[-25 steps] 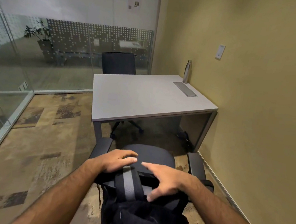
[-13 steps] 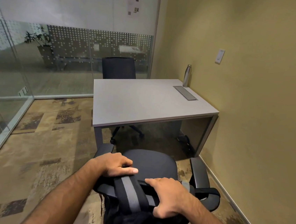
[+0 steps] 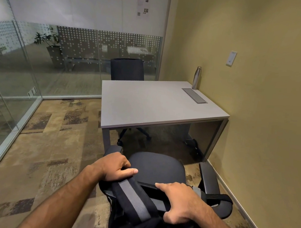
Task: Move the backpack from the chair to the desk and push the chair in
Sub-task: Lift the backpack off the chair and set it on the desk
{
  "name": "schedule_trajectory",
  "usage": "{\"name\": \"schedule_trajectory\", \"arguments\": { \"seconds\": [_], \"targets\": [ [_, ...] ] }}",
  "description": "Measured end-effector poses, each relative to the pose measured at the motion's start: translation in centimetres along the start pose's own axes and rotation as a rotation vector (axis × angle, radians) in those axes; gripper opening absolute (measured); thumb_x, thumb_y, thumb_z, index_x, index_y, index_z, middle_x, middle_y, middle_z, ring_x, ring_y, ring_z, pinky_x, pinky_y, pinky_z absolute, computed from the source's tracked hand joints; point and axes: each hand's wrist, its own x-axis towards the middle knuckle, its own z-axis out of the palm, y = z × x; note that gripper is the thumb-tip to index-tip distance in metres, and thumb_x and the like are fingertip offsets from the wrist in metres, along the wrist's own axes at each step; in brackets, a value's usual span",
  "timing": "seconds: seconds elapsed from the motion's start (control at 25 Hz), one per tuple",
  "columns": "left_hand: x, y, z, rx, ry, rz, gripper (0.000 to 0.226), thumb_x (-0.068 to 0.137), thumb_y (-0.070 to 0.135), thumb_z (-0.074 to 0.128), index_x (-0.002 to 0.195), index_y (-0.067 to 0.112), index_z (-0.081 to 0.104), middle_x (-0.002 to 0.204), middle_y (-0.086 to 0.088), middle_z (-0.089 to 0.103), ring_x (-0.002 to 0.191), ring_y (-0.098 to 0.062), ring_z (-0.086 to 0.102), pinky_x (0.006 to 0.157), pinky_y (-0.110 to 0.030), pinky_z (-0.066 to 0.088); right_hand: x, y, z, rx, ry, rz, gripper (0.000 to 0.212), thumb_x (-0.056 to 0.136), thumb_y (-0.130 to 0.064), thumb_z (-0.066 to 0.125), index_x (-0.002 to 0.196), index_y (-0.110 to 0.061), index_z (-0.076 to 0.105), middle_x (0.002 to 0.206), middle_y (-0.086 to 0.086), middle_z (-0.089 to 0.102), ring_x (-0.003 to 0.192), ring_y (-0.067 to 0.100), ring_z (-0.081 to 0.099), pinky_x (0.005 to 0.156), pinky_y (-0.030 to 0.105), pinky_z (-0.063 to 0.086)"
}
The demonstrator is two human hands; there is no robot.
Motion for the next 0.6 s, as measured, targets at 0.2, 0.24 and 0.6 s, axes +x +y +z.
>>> {"name": "schedule_trajectory", "arguments": {
  "seconds": [0.2, 0.24, 0.6],
  "targets": [
    [-0.7, 0.4, -0.4, 0.165, 0.034, 0.01, 0.064, 0.092, 0.067, 0.037, 0.057, 0.017, 0.056, 0.052, -0.003, 0.05, 0.048, -0.019, 0.041, 0.055, -0.035, 0.037, 0.0, 0.0, 0.1, -0.001, -0.003, -0.002, 0.101, 0.063, -0.037, 0.068, 0.157, -0.025, 0.035, 0.149, 0.002, 0.061, 0.133, 0.029, 0.06, 0.11, 0.047, 0.053],
    [-0.9, 0.5, -0.5, 0.201, 0.044, 0.003, 0.066, 0.092, 0.069, 0.035, 0.056, 0.017, 0.056, 0.052, -0.003, 0.049, 0.048, -0.019, 0.04, 0.053, -0.033, 0.035, 0.0, 0.1, 0.2, -0.001, -0.001, -0.006, 0.1, 0.062, -0.037, 0.068, 0.157, -0.025, 0.036, 0.148, 0.002, 0.062, 0.133, 0.029, 0.06, 0.11, 0.047, 0.053],
    [-5.7, 1.1, -0.4, 0.371, 0.123, -0.036, 0.073, 0.094, 0.073, 0.027, 0.055, 0.016, 0.05, 0.048, -0.002, 0.042, 0.045, -0.02, 0.035, 0.051, -0.033, 0.029, 0.9, 0.2, 1.2, -0.013, 0.049, -0.007, 0.104, 0.064, -0.039, 0.068, 0.16, -0.024, 0.032, 0.156, 0.001, 0.055, 0.14, 0.027, 0.054, 0.114, 0.045, 0.049]
  ]
}}
